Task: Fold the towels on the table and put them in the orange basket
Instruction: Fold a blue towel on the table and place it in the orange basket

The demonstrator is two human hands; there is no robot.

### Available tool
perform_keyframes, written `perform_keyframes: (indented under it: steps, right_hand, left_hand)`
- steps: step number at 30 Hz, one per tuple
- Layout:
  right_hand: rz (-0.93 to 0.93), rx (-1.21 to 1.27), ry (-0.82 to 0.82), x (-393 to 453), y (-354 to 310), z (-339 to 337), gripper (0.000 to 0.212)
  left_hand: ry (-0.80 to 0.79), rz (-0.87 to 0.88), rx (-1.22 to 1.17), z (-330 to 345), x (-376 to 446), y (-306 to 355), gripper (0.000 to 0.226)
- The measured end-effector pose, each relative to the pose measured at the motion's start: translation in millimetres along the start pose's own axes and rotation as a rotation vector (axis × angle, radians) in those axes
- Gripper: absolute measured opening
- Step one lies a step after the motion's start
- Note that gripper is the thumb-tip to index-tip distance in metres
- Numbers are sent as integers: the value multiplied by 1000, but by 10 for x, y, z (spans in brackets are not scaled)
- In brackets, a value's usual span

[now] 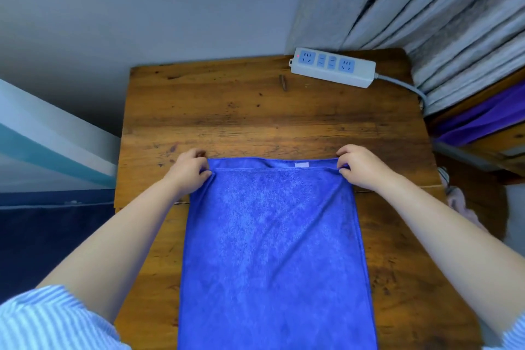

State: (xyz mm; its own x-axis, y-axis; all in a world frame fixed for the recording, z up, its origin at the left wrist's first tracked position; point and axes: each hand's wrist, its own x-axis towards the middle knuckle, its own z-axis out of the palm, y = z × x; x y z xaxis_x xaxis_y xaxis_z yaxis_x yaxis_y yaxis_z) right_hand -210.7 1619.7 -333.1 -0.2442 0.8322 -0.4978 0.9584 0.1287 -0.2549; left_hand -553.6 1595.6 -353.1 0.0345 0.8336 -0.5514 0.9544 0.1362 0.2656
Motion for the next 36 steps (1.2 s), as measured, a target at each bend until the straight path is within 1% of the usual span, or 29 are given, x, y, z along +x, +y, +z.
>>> perform_keyframes:
  steps: [5, 7, 9, 11, 13, 15, 18, 19, 21, 24, 28, 32, 34, 35, 36]
  right_hand:
    - [1, 4, -48, 57, -17, 4, 18]
    - [-10, 30, -45, 61, -7, -12, 17]
    - [22, 166, 5, 41, 23, -36, 15]
    - [103, 405, 39, -4, 75, -50, 11]
    - [198, 604, 37, -72, 130, -42, 12]
    - [269, 696, 25, -128, 175, -17, 18]
    - [311, 739, 46, -191, 179, 3, 29]
    - [315, 740, 55, -215, 171, -3, 30]
    - [318, 728, 75, -296, 149, -34, 31]
    - [303, 729, 107, -459, 144, -120, 31]
    - [255, 742, 113, -705, 158, -217, 31]
    - [156, 728, 133, -965, 88, -302, 32]
    - [110, 701, 174, -1114, 34, -347, 32]
    - [96, 686, 195, -1151, 17, -368, 32]
    - [80, 663, 228, -1230, -11, -400, 32]
  left_hand:
    - [-177, 6, 163, -90, 48, 59, 23]
    - [-176, 21, 149, -102, 43, 68, 24]
    - [-149, 33, 40, -102, -1, 65, 21]
    - [-128, 31, -133, -112, -84, 54, 13]
    - [-97, 29, -240, -132, -179, 52, 13]
    - [-114, 23, -286, -138, -264, 82, 18]
    - [-158, 15, -336, -117, -383, 166, 31]
    - [-135, 2, -365, -125, -422, 191, 32]
    - [-38, -16, -414, -154, -503, 217, 33]
    - [106, -54, -482, -185, -652, 199, 27]
    - [256, -9, -395, -204, -881, 129, 16]
    - [327, 55, -306, -268, -1130, 66, 17]
    - [360, 90, -260, -321, -1263, 62, 11]
    - [364, 108, -227, -346, -1292, 63, 4]
    - [372, 137, -175, -382, -1375, 75, 8]
